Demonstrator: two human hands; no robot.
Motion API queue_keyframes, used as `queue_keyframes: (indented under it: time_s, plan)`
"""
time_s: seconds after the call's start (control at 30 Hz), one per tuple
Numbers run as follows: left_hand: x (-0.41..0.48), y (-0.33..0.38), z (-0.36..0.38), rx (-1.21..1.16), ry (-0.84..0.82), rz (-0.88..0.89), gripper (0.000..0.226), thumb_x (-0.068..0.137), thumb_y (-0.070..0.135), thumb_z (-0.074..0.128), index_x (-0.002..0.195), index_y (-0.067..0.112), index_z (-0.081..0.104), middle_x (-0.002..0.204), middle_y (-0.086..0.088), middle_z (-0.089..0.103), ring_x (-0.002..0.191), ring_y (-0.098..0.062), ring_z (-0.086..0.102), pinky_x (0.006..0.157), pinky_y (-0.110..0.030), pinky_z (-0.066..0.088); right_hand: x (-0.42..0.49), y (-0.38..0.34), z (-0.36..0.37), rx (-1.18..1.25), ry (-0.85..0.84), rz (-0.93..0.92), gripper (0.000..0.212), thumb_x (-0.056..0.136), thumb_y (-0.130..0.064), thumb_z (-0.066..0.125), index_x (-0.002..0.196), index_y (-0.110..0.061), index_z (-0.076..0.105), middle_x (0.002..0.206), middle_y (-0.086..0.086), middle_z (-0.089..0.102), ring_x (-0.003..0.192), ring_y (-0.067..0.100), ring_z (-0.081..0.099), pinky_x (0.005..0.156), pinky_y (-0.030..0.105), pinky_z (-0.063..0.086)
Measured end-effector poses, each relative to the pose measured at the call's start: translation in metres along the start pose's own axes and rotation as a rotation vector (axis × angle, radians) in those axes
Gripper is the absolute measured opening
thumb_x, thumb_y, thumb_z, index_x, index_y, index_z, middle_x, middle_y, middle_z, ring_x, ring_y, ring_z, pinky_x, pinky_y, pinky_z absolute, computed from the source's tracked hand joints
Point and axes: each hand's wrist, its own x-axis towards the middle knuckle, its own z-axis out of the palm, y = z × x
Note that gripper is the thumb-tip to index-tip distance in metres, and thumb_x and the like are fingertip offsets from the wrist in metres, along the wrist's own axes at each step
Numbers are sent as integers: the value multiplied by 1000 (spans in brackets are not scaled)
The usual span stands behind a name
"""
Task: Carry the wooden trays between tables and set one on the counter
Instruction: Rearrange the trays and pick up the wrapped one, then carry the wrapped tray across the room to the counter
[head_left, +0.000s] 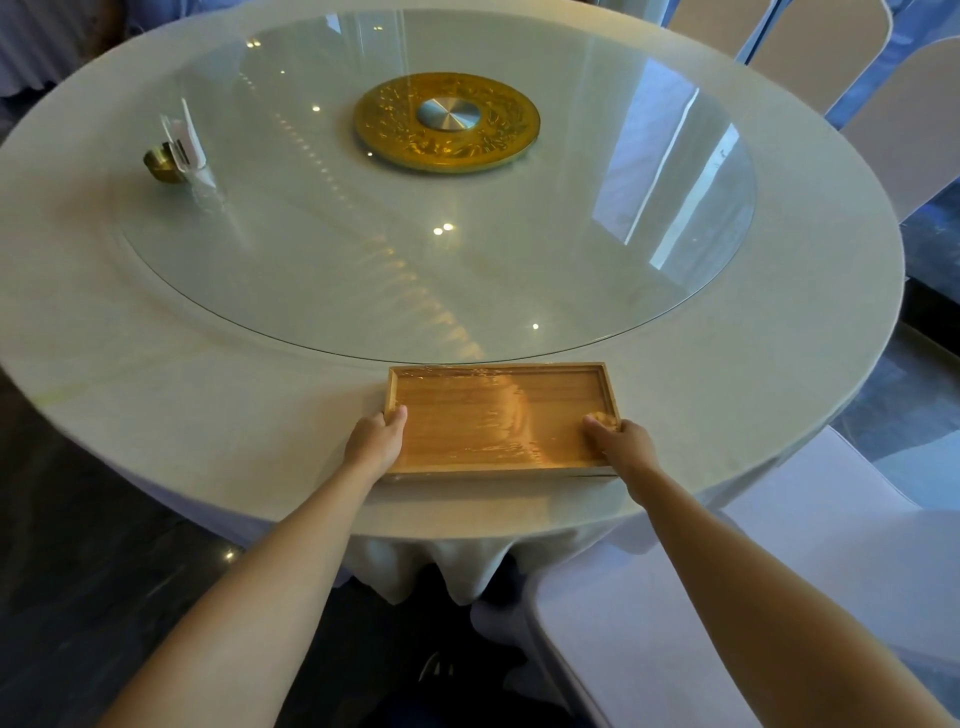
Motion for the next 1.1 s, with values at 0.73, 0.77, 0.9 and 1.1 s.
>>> queue_keyframes:
  time_s: [0.73,0.77,0.9,1.1]
  plan:
    - [3,45,-21,-98,-79,38,59,96,43,34,138,2,42,141,-17,47,128,-35,45,105,-42,38,-43,4,-7,404,99,112,46,89,-25,58,121,7,54,97,18,60,96,28,56,97,41,46]
    - [-1,52,-22,-93,-86,65,59,96,43,34,138,1,42,142,-17,47,129,-35,45,106,-42,38,-48,5,-13,429,113,105,46,88,-26,58,120,6,55,92,12,60,94,26,55,94,40,48]
    - [-24,89,-14,-43,-115,205,56,97,40,35,122,-6,55,125,-23,58,116,-37,54,98,-41,42,-71,16,-51,474,209,98,47,86,-34,61,117,1,56,97,10,59,89,23,56,74,29,47]
    - [-99,154,30,-34,-218,413,56,96,41,37,113,-8,60,114,-23,63,100,-35,58,85,-40,45,-137,57,-139,520,447,72,33,88,-29,59,106,-2,60,98,12,60,74,18,57,61,24,44]
